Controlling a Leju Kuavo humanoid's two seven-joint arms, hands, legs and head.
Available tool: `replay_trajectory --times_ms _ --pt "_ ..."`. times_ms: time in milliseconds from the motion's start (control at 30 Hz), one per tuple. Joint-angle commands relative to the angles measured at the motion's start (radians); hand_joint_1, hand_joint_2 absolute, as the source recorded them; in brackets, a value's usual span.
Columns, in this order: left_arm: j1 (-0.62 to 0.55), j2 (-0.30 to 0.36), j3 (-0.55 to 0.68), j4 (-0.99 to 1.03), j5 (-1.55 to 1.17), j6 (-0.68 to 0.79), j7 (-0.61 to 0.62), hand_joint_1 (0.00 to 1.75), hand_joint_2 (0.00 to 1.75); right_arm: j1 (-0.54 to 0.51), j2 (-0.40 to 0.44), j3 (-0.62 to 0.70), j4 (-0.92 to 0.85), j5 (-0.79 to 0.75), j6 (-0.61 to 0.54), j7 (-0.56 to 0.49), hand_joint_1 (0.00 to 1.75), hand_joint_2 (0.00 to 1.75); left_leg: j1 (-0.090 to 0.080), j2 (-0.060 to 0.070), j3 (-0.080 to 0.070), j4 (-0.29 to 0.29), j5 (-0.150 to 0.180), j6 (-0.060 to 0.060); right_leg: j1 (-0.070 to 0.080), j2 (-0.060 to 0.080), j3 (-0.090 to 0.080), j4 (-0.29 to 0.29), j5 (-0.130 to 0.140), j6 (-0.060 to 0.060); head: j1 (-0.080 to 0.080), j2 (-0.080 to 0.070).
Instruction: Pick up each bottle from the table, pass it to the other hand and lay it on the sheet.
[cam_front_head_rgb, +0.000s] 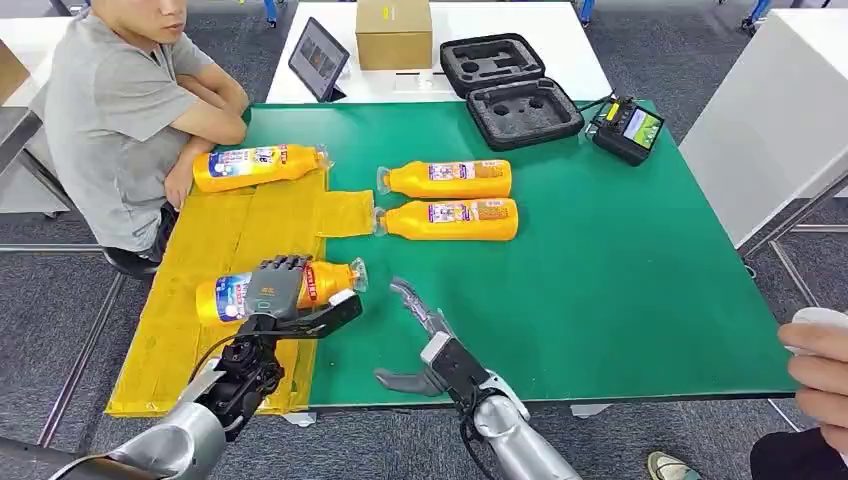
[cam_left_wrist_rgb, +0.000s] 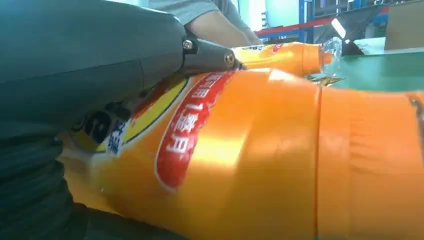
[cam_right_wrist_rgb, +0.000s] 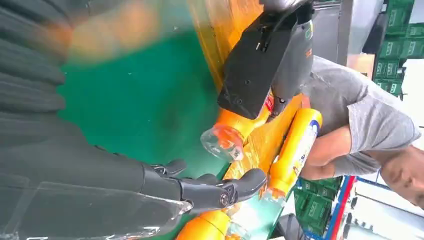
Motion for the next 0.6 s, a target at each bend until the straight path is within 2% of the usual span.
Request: replay_trajectory --times_ms 33,600 --pt "0.016 0.019 0.008 0.075 -0.011 0.000 0.007 0.00 1.75 -0.038 0.008 -0.013 0.089 -0.004 0.001 -0.003 0.00 1.75 0.000 0.002 0.003 -0.001 -0.001 -0.001 0.000 0.003 0.002 -0.001 0.000 -0.001 0.000 0.000" --pt "0.025 0.004 -0.005 0.055 -0.037 -0.021 0.002 0.00 1.75 -0.067 0.016 -0.015 0.132 -0.003 0.005 -0.014 0.00 1.75 0.000 0.002 0.004 -0.001 -0.001 -0.001 0.000 0.003 0.003 -0.001 0.000 -0.001 0.000 0.000"
